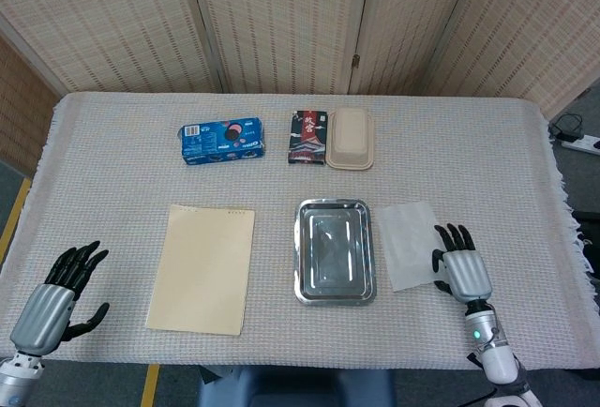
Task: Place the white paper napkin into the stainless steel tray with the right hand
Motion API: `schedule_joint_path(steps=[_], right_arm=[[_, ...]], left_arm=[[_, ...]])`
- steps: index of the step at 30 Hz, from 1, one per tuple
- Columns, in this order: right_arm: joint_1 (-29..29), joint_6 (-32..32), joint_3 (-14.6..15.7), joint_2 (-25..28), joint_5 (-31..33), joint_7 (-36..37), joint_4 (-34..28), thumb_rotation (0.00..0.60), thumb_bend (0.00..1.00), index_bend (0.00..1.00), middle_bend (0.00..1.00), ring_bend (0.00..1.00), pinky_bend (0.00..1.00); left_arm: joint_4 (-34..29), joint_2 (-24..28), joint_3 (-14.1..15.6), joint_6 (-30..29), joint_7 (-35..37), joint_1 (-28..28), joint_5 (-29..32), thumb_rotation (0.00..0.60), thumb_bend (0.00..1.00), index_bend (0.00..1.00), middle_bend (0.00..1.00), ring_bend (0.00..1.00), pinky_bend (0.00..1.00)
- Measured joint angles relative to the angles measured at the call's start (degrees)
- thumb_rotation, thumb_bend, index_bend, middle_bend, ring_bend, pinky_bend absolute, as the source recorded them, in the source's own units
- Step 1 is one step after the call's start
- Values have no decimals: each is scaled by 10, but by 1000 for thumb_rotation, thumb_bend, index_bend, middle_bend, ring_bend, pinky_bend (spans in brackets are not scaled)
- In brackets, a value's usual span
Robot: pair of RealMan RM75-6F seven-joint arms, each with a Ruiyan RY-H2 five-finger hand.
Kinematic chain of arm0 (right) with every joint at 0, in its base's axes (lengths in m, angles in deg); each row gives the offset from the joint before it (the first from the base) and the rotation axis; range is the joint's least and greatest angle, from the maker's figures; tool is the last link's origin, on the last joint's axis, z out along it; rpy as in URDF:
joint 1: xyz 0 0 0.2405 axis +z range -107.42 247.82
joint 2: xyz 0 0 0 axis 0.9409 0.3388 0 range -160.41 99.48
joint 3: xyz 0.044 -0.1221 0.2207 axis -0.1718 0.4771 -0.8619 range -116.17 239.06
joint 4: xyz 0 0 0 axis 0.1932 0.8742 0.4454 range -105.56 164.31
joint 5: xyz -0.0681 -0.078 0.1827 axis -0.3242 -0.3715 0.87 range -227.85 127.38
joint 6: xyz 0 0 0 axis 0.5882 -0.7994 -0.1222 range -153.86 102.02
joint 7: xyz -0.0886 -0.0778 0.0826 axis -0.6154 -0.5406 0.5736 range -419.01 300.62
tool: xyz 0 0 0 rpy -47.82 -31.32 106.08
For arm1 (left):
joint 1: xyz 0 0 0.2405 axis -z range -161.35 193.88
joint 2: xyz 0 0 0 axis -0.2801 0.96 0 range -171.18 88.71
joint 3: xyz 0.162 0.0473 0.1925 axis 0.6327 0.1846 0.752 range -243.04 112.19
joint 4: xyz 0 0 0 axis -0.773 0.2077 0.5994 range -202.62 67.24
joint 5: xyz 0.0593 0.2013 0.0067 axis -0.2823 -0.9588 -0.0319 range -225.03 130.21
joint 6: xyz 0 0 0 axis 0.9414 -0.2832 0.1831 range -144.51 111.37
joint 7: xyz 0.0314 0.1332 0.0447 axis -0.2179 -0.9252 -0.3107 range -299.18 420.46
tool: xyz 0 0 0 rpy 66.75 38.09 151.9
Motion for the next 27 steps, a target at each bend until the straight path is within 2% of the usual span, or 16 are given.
schedule_joint_path(steps=[16, 22, 27], right_arm=[[-1, -32, 1, -9, -23, 39, 20, 600, 557, 691, 167, 68, 0], [-5, -106, -15, -25, -45, 95, 36, 600, 574, 696, 201, 95, 0], [0, -188, -49, -53, -64, 166, 56, 600, 576, 696, 218, 105, 0]], left_arm=[[0, 0, 0, -6, 0, -2, -5, 600, 419, 0, 0, 0, 0], [-1, 0, 1, -8, 0, -3, -7, 600, 419, 0, 0, 0, 0], [-1, -1, 1, -7, -1, -2, -7, 600, 419, 0, 0, 0, 0]])
